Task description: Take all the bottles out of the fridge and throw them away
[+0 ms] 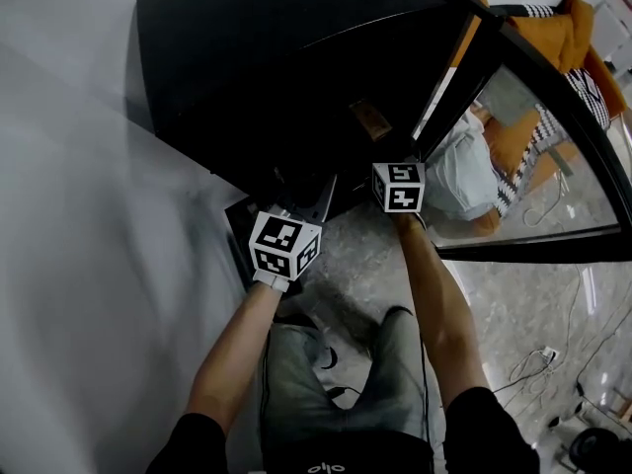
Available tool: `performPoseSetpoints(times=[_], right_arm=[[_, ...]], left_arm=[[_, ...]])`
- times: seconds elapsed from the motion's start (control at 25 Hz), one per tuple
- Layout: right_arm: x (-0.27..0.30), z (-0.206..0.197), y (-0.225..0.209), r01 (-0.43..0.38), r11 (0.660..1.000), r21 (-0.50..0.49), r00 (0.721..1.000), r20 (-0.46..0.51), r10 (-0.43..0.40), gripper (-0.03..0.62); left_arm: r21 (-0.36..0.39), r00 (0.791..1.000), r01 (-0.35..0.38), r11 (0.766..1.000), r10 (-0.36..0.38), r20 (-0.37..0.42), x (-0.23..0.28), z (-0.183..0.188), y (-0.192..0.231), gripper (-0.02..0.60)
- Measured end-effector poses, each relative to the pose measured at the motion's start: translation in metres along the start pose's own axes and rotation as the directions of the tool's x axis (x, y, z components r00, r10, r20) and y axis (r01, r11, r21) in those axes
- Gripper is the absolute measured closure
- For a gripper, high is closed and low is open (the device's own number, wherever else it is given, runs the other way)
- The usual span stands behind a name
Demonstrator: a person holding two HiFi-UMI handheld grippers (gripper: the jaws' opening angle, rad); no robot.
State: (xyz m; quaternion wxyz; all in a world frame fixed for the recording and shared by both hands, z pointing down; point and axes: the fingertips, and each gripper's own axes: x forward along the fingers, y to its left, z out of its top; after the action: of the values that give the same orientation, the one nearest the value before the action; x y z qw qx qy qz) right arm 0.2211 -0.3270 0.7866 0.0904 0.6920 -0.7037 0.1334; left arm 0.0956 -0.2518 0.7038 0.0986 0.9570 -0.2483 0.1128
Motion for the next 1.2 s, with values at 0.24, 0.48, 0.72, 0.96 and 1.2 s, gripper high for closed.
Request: performPoseSetpoints(times=[0.24,0.48,0.72,0.96,1.2], right_arm=[[-0.03,0.005,0.007,-0.033,0.999,0.025,0.999,-0.004,0.033,0.316],[-0.098,0.035,0.012,-0.056,0.997,0.052,0.998,-0.03,0.058,0.316],[-0.186,0.097,0.017,-0.107,0.989,0.103,0.993,-0.04,0.111,0.316],[-0.27,0.154,0.025,-0.147,0.982,0.115,0.987,-0.051,0.154,0.316],[-0.316,0.199,0.02,-0.177,0.981,0.085,0.983,-0.038,0.18,0.316]], left_arm=[[0.007,1.0,-0.009,1.0,0.009,-0.008,-0.01,0.011,-0.013,0.583],[-0.04,0.998,-0.046,0.998,0.045,-0.04,-0.043,0.044,-0.041,0.583],[-0.077,0.993,-0.098,0.992,0.093,-0.068,-0.081,0.1,-0.08,0.583],[-0.12,0.988,-0.139,0.983,0.128,-0.09,-0.125,0.143,-0.13,0.583],[-0.141,0.984,-0.17,0.975,0.159,-0.084,-0.15,0.169,-0.156,0.583]])
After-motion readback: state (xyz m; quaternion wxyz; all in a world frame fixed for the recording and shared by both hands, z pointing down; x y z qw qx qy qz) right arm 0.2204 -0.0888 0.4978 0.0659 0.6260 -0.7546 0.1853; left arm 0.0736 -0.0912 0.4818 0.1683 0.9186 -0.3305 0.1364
